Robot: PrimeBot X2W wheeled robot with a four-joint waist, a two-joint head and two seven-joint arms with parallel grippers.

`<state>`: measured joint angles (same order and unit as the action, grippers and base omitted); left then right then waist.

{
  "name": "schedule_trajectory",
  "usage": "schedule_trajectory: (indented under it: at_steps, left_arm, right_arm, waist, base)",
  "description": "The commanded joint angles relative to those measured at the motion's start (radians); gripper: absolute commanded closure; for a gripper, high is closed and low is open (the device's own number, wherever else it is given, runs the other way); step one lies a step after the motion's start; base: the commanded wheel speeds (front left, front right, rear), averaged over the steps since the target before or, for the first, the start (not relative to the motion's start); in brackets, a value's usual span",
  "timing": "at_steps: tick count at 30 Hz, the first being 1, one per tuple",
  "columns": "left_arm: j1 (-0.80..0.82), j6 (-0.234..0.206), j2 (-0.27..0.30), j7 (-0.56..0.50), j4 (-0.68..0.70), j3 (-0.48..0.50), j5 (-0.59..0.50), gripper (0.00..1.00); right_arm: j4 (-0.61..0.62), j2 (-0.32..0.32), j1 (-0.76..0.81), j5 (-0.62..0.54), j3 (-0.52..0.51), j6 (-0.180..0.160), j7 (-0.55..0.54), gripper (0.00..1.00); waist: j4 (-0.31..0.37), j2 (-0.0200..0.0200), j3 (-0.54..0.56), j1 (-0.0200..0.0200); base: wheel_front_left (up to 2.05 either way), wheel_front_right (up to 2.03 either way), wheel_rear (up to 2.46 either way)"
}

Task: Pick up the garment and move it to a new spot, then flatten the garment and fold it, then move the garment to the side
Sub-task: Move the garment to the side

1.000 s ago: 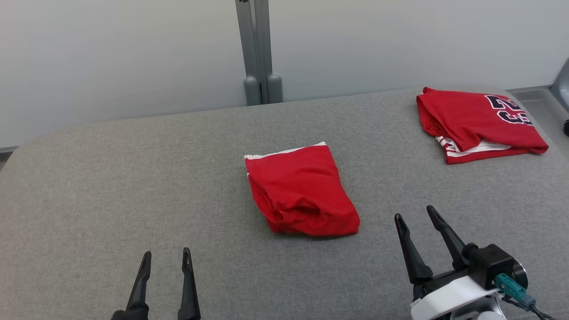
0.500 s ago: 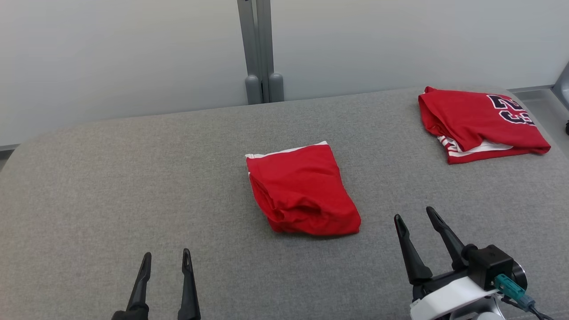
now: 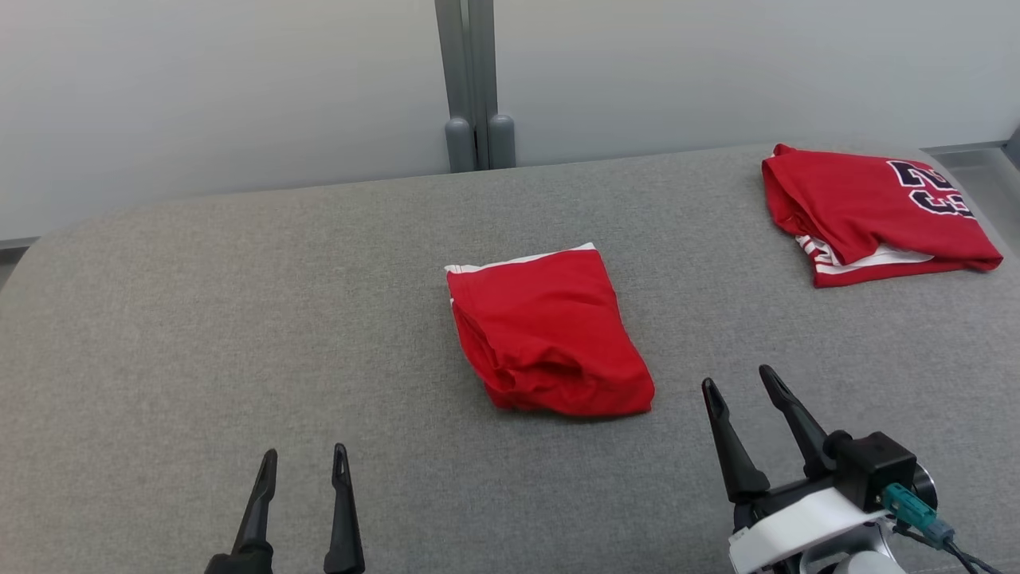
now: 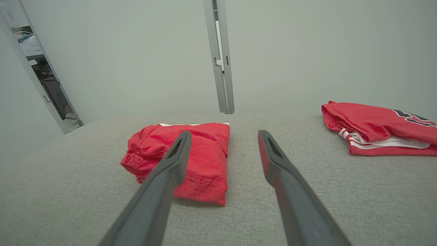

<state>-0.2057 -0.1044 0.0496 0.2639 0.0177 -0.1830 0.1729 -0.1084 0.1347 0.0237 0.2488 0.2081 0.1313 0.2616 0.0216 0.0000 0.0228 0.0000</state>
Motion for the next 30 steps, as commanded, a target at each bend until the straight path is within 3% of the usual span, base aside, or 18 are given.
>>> schedule_trajectory:
  at_steps: [1,8,15,24,30]
  left_arm:
    - [0.019,0.004,0.002,0.0,-0.003,-0.004,-0.008,0.0]
    - [0.066,0.009,0.002,0.0,0.001,-0.036,-0.002,0.0]
    - [0.135,0.012,0.002,0.0,0.004,-0.079,0.011,0.0]
    - [0.212,0.014,0.002,0.0,0.0,-0.116,0.031,0.0]
    - [0.252,0.02,0.002,0.0,-0.003,-0.128,0.035,0.0]
  right_arm:
    - [-0.013,-0.004,-0.028,0.017,0.005,-0.001,0.004,0.0]
    - [-0.137,0.032,-0.154,0.116,0.05,-0.001,0.004,0.0]
    - [-0.306,0.12,-0.363,0.391,0.162,-0.001,-0.005,0.0]
    - [-0.362,0.252,-0.55,0.854,0.304,-0.001,-0.246,0.0]
    - [-0.382,0.286,-0.605,1.035,0.334,-0.001,-0.36,0.0]
  waist:
    - [-0.009,0.0,-0.017,0.0]
    - [-0.041,0.0,-0.084,0.0]
    - [-0.083,0.0,-0.179,0.0]
    - [-0.125,0.0,-0.286,0.0]
    - [-0.148,0.0,-0.342,0.0]
  base:
    - [0.0,0.0,0.0]
    - [0.0,0.0,0.0]
    - [0.0,0.0,0.0]
    - [0.0,0.0,0.0]
    - [0.0,0.0,0.0]
